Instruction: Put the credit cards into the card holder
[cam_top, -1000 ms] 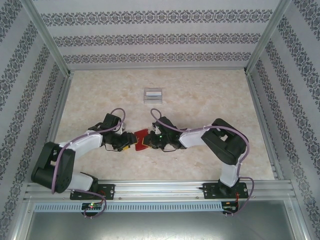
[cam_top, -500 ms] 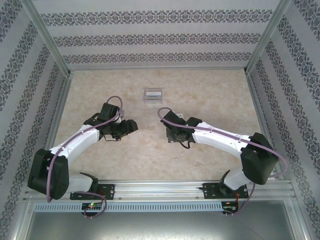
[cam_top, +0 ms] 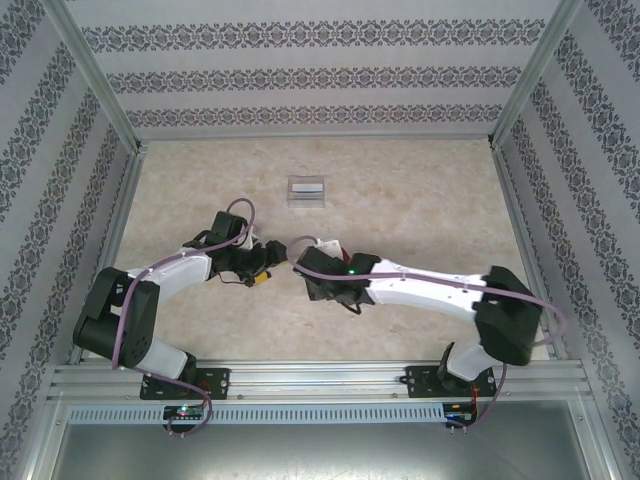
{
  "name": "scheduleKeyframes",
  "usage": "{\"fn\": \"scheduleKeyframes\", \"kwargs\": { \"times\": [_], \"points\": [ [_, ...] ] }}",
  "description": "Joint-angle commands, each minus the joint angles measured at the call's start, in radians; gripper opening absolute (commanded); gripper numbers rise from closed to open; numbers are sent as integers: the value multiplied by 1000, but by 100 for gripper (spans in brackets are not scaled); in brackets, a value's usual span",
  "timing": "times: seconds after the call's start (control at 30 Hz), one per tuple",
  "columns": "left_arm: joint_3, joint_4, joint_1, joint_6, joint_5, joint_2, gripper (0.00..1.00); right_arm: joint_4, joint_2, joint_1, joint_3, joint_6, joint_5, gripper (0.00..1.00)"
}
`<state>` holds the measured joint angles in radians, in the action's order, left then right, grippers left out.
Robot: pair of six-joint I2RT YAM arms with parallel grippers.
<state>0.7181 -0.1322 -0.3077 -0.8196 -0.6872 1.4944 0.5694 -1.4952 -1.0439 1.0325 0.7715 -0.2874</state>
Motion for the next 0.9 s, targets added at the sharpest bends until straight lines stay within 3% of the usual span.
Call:
{"fn": "scheduleKeyframes", "kwargs": {
  "times": [0.0,0.27,0.43,0.67,0.87],
  "points": [
    [34,47,-18,14,-34,28,82,-156,133,55,-94,-53,128,61],
    [109,21,-49,147,-3,113,88,-203,228,267,-241,23,268,62],
    [138,18,-108,209,161,159,73,-228,161,320,-235,139,294,56],
    [204,72,-124,229,22,292,56,-317,12,367,-212,232,321,54],
    [209,147,-154,183,-38,329,57,-404,-85,401,-194,220,415,54]
  ]
}}
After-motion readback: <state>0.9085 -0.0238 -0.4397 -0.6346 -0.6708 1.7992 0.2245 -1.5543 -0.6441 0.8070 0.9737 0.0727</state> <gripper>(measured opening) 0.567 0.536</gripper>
